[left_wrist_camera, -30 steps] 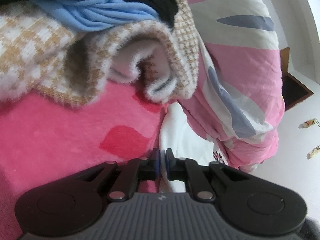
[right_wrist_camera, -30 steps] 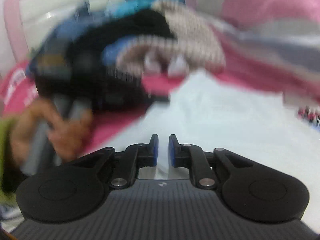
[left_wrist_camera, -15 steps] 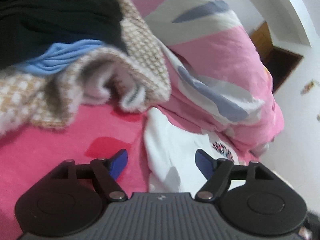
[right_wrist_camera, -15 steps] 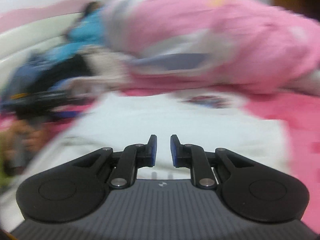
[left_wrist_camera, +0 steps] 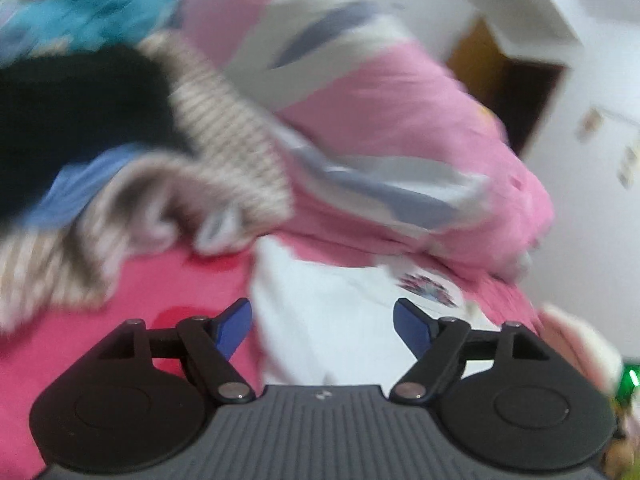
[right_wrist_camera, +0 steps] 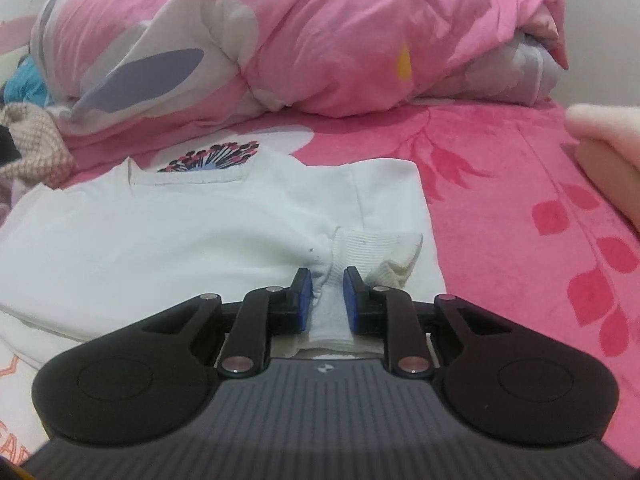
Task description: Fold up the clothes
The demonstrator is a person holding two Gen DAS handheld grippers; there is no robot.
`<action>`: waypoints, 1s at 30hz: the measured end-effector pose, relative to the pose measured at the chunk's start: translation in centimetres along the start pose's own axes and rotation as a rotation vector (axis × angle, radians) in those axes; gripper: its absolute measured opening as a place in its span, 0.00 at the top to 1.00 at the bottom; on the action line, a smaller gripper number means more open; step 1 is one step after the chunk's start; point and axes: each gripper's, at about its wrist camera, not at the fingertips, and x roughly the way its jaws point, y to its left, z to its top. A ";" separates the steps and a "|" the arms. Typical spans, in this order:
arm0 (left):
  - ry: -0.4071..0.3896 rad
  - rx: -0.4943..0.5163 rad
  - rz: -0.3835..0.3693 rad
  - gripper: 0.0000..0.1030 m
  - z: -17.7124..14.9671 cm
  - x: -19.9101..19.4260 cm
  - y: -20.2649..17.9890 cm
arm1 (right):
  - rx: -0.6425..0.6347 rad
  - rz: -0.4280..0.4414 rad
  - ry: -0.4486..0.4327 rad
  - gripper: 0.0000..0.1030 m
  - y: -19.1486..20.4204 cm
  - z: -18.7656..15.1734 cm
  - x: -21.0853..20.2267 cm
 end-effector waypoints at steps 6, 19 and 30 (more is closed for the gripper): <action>0.051 0.164 -0.109 0.04 -1.2 -0.7 -5.3 | -0.017 -0.013 -0.004 0.83 0.0 -0.2 -0.4; 0.209 0.412 0.209 0.00 -6.5 4.0 -8.8 | -0.083 -0.063 -0.012 0.81 1.1 -0.3 -0.7; 0.212 0.429 0.223 0.00 -6.5 4.1 -9.1 | -0.059 -0.203 -0.008 0.14 1.2 -0.2 -0.7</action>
